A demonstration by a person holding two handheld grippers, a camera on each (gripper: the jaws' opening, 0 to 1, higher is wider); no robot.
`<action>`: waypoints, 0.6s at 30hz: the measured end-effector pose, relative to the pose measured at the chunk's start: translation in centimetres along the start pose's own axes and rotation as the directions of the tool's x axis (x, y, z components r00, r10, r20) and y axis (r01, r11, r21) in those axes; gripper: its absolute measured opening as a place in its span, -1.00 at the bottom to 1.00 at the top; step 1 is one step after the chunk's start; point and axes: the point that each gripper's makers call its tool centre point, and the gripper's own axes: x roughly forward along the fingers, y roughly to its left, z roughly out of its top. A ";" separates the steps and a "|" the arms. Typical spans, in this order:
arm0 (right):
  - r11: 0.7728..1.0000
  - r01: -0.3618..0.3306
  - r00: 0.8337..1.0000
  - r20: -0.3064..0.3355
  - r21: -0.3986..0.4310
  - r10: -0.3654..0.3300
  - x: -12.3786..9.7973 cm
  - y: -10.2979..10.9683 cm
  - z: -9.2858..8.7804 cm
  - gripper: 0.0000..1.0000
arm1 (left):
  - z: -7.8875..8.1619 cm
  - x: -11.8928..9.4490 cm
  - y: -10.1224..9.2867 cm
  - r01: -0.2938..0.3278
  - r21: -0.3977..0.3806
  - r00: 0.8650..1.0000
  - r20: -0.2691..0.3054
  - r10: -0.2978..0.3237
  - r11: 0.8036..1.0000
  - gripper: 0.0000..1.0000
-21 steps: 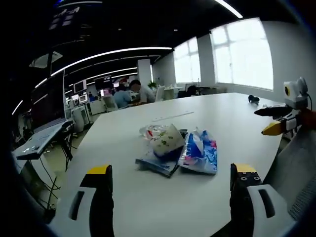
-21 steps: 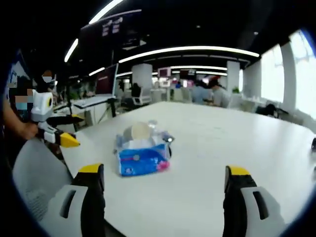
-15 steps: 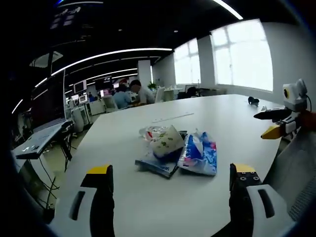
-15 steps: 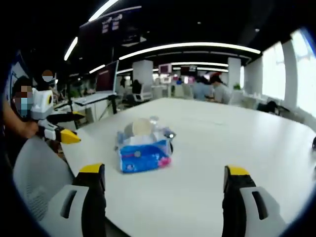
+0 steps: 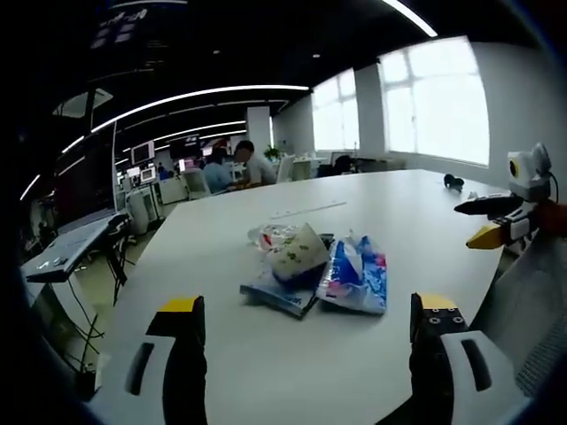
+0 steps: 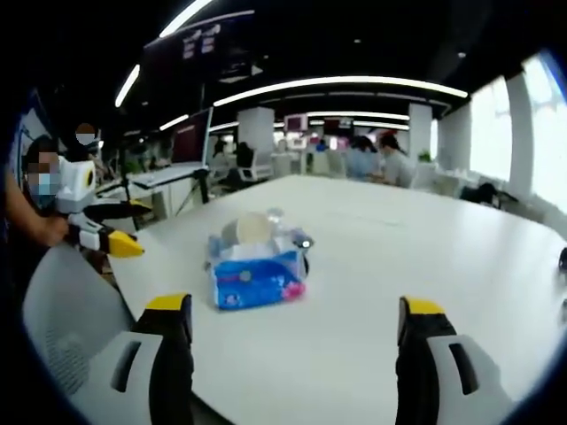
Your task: Arrange the tabletop items into an orderly group along one side of the table until the central work area is clear of visible clutter.
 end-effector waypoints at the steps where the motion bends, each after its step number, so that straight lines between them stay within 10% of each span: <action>1: 1.000 0.000 1.000 0.005 0.000 0.000 0.0 0.0 0.1 0.88 | -0.1 0.0 0.0 0.002 0.000 1.000 -0.003 -0.002 1.000 0.92; 18: 0.999 -0.034 0.997 -0.062 -0.009 0.034 0.2 0.6 -1.1 0.78 | -0.1 -0.1 -0.1 -0.001 0.009 1.000 -0.009 0.001 1.000 0.92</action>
